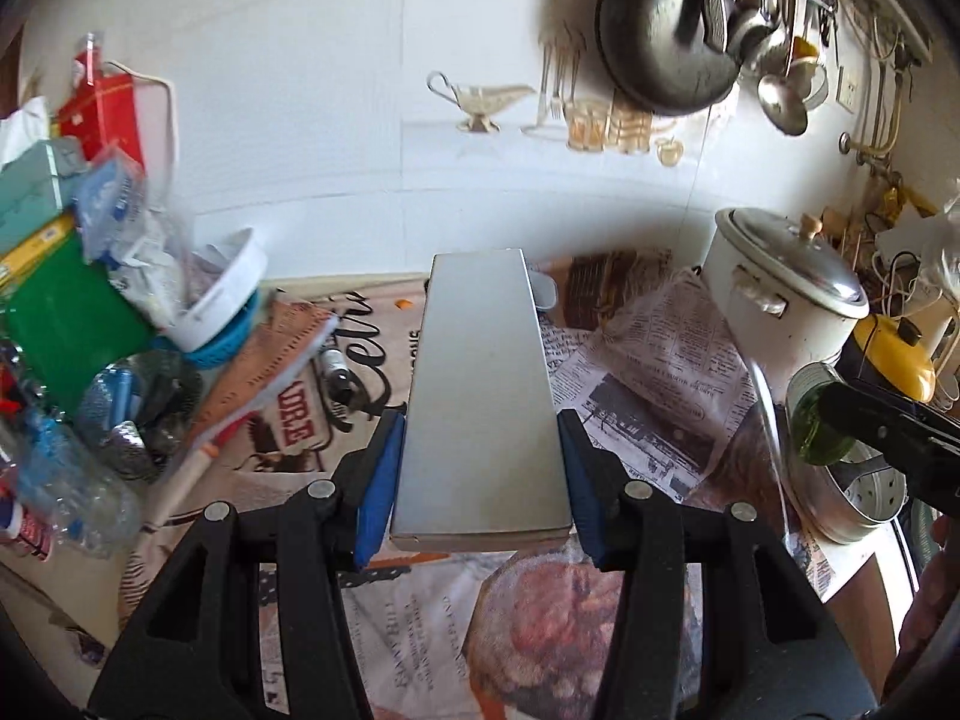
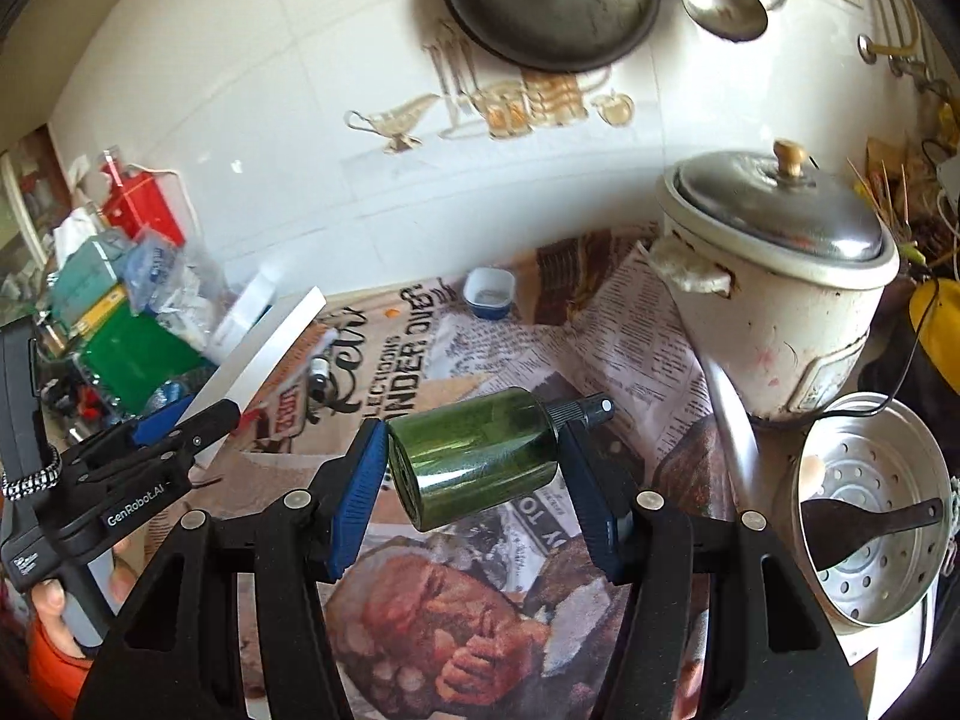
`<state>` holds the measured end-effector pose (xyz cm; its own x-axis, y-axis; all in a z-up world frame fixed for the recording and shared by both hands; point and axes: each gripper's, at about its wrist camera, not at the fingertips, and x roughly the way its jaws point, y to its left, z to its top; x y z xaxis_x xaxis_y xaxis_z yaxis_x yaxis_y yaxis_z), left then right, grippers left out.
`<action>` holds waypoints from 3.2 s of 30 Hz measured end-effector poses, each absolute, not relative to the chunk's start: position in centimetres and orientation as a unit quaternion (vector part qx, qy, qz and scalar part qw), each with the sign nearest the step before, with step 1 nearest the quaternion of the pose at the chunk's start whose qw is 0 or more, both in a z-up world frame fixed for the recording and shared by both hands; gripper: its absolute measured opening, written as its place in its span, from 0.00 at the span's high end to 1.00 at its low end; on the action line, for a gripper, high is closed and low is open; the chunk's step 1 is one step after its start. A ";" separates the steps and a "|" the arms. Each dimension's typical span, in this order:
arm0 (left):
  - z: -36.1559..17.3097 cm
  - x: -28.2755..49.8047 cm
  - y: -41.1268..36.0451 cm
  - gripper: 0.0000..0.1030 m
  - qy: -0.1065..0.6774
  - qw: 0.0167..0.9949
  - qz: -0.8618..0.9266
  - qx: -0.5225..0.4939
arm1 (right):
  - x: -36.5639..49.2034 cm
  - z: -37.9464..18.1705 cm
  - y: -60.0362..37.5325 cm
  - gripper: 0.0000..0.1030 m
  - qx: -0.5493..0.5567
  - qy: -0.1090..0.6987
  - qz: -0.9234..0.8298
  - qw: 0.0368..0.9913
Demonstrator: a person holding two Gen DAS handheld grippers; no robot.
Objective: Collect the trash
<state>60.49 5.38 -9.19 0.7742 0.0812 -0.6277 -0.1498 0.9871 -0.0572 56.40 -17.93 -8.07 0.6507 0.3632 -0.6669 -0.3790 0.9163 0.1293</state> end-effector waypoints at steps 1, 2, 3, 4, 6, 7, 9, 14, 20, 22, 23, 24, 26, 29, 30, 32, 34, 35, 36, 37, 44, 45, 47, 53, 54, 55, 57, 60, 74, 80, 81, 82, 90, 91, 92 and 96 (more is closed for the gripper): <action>-8.8 59.5 5.5 0.52 0.326 0.942 0.063 -0.051 | 55.7 -7.8 -17.7 0.46 -0.011 0.362 0.208 0.909; -8.8 58.8 5.5 0.52 0.323 0.943 0.064 -0.050 | 54.9 -7.5 -17.4 0.46 -0.011 0.359 0.211 0.909; -8.7 57.8 5.7 0.52 0.320 0.944 0.063 -0.051 | 54.0 -7.3 -16.9 0.47 -0.012 0.357 0.212 0.910; -8.6 56.9 5.9 0.52 0.319 0.944 0.063 -0.052 | 53.4 -7.3 -16.5 0.47 -0.012 0.356 0.212 0.910; -8.6 55.0 6.6 0.52 0.316 0.946 0.054 -0.055 | 51.8 -7.3 -15.9 0.49 -0.009 0.356 0.210 0.911; -8.8 53.9 7.0 0.52 0.315 0.946 0.049 -0.054 | 50.9 -7.4 -15.5 0.53 -0.007 0.358 0.208 0.910; -9.1 51.8 7.7 0.52 0.313 0.947 0.039 -0.053 | 49.3 -8.0 -14.6 0.85 -0.005 0.376 0.212 0.902; -11.2 46.3 10.0 0.52 0.328 0.943 0.021 -0.046 | 45.2 -11.1 -11.7 0.85 -0.026 0.364 0.174 0.914; -15.5 42.3 12.3 0.52 0.372 0.927 0.032 -0.035 | 46.3 -18.4 -11.3 0.85 -0.016 0.430 0.122 0.894; -16.8 41.5 12.8 0.52 0.385 0.922 0.036 -0.038 | 46.1 -19.5 -11.9 0.85 -0.012 0.445 0.113 0.888; -17.2 41.3 13.0 0.52 0.389 0.920 0.037 -0.040 | 45.8 -19.8 -12.2 0.85 -0.009 0.447 0.110 0.888; -17.8 41.1 13.1 0.52 0.394 0.917 0.039 -0.042 | 45.4 -20.0 -12.5 0.85 -0.005 0.447 0.110 0.888; -18.6 41.1 13.3 0.52 0.404 0.913 0.039 -0.048 | 44.7 -20.1 -12.8 0.85 -0.003 0.454 0.114 0.884; -19.5 41.8 13.1 0.52 0.418 0.906 0.038 -0.057 | 43.9 -19.9 -12.6 0.82 -0.013 0.465 0.126 0.877; -19.7 42.3 12.9 0.52 0.421 0.904 0.037 -0.059 | 43.7 -19.7 -12.5 0.78 -0.018 0.465 0.127 0.876; -19.9 43.4 12.3 0.52 0.425 0.902 0.032 -0.063 | 43.9 -19.3 -12.7 0.66 -0.028 0.466 0.124 0.875; -19.8 44.9 11.4 0.52 0.426 0.902 0.027 -0.059 | 44.4 -18.6 -13.1 0.59 -0.027 0.460 0.128 0.878; -19.7 45.6 10.9 0.52 0.426 0.903 0.025 -0.057 | 44.8 -18.2 -13.4 0.55 -0.027 0.458 0.129 0.879; -19.5 46.4 10.4 0.52 0.425 0.903 0.023 -0.055 | 45.3 -17.7 -13.8 0.50 -0.025 0.456 0.131 0.880; -19.3 47.2 9.9 0.52 0.424 0.904 0.022 -0.054 | 45.7 -17.3 -14.1 0.49 -0.022 0.453 0.134 0.881; -17.3 53.7 7.3 0.52 0.414 0.908 0.038 -0.062 | 52.1 -14.8 -16.5 0.49 -0.016 0.453 0.159 0.877; -16.9 54.7 7.2 0.52 0.411 0.908 0.045 -0.067 | 53.0 -14.6 -16.8 0.47 -0.018 0.455 0.164 0.875; -16.0 56.1 7.0 0.52 0.402 0.911 0.061 -0.075 | 55.1 -14.2 -17.4 0.39 -0.020 0.458 0.174 0.871; -14.2 58.9 7.9 0.52 0.384 0.913 0.104 -0.093 | 59.7 -14.3 -17.9 0.37 -0.018 0.461 0.195 0.865; -14.0 59.1 8.4 0.52 0.382 0.912 0.113 -0.093 | 60.2 -14.5 -17.8 0.37 -0.015 0.462 0.200 0.864; -13.8 59.2 8.9 0.52 0.379 0.912 0.123 -0.094 | 60.8 -14.7 -17.4 0.37 -0.015 0.464 0.207 0.861; -13.4 59.1 10.2 0.52 0.374 0.912 0.141 -0.096 | 61.9 -15.4 -16.1 0.37 -0.022 0.469 0.220 0.855; -13.0 58.6 12.6 0.52 0.366 0.910 0.168 -0.102 | 63.5 -16.5 -13.1 0.37 -0.038 0.477 0.243 0.844; -13.8 59.2 26.4 0.52 0.350 0.909 0.193 -0.120 | 72.7 -23.1 5.5 0.37 -0.086 0.473 0.297 0.825; -16.0 61.3 31.4 0.52 0.365 0.909 0.155 -0.131 | 76.9 -28.5 12.2 0.47 -0.096 0.500 0.270 0.818; -16.3 61.5 31.9 0.52 0.367 0.908 0.149 -0.133 | 77.3 -29.1 12.9 0.49 -0.099 0.502 0.267 0.816; -16.6 61.8 32.3 0.52 0.370 0.908 0.143 -0.133 | 77.7 -29.7 13.5 0.50 -0.106 0.503 0.261 0.817; -17.8 62.2 33.4 0.52 0.379 0.911 0.100 -0.128 | 77.8 -32.3 14.8 0.75 -0.131 0.529 0.228 0.806; -17.8 62.2 33.3 0.52 0.379 0.912 0.098 -0.125 | 77.5 -32.3 14.6 0.75 -0.132 0.526 0.224 0.810; -17.8 62.1 33.3 0.52 0.379 0.912 0.096 -0.124 | 77.0 -32.1 14.4 0.75 -0.131 0.524 0.220 0.812; -17.5 61.3 32.4 0.52 0.380 0.913 0.087 -0.119 | 74.1 -29.7 12.5 0.75 -0.118 0.504 0.218 0.827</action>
